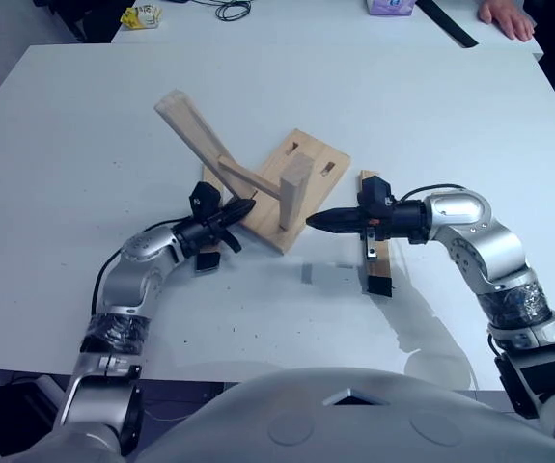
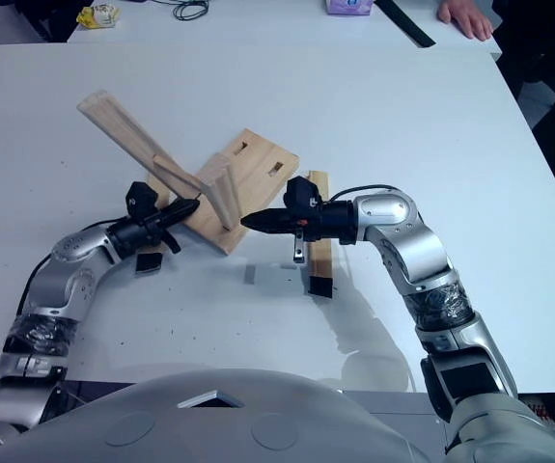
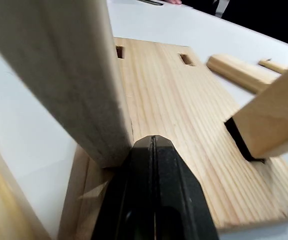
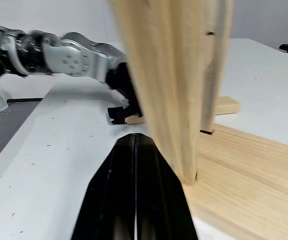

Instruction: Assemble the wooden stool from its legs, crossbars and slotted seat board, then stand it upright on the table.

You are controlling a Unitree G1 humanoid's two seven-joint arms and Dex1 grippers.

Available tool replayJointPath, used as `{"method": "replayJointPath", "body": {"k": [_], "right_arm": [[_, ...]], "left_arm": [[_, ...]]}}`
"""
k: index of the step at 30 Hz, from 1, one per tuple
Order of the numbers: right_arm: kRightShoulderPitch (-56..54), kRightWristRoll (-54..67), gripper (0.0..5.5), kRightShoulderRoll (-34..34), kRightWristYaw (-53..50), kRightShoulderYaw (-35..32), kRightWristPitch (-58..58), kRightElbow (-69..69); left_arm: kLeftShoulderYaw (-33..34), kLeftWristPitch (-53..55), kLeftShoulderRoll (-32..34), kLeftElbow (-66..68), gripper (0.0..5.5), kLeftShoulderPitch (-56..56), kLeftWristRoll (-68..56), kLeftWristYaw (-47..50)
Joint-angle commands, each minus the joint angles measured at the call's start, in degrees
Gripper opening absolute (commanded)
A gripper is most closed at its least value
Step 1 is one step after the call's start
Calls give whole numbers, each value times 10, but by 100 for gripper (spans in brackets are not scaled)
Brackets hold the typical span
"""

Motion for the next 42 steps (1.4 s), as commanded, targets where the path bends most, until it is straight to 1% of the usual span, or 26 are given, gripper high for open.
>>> {"method": "replayJointPath", "body": {"k": [1,3,5,8,12,16,20,23,28,32,37,42], "right_arm": [[-62,-49,2,-4,-35,-29,-49,109],[-104,-103,2,0,-75,-27,-100,191],[-145,-171,2,7,-126,-11,-170,281],[-194,-235,2,40,-193,6,-241,402],[-241,-290,2,84,-241,26,-309,532],[-280,-315,2,111,-255,31,-351,613],[-309,-362,2,107,-237,59,-378,669],[-322,-399,2,92,-208,86,-398,696],[-324,-419,2,67,-140,109,-430,706],[-303,-409,2,44,-89,115,-448,676],[-249,-372,2,-3,-9,104,-446,575],[-157,-309,2,-66,65,87,-393,400]], "left_arm": [[19,-20,15,17,0,-17,5,-23],[32,-20,16,-3,0,-6,-3,-25],[40,-8,11,-51,0,19,-20,-25],[32,13,-9,-133,0,59,-37,-8],[16,36,-35,-197,0,94,-46,20],[10,50,-54,-218,0,103,-47,43],[-5,61,-51,-210,0,101,-26,56],[-28,71,-34,-202,0,104,-1,52],[-51,79,0,-168,0,101,42,36],[-55,60,34,-121,0,83,72,15],[-45,27,71,-58,0,44,90,-12],[-32,-4,93,-12,0,14,92,-33]]}}
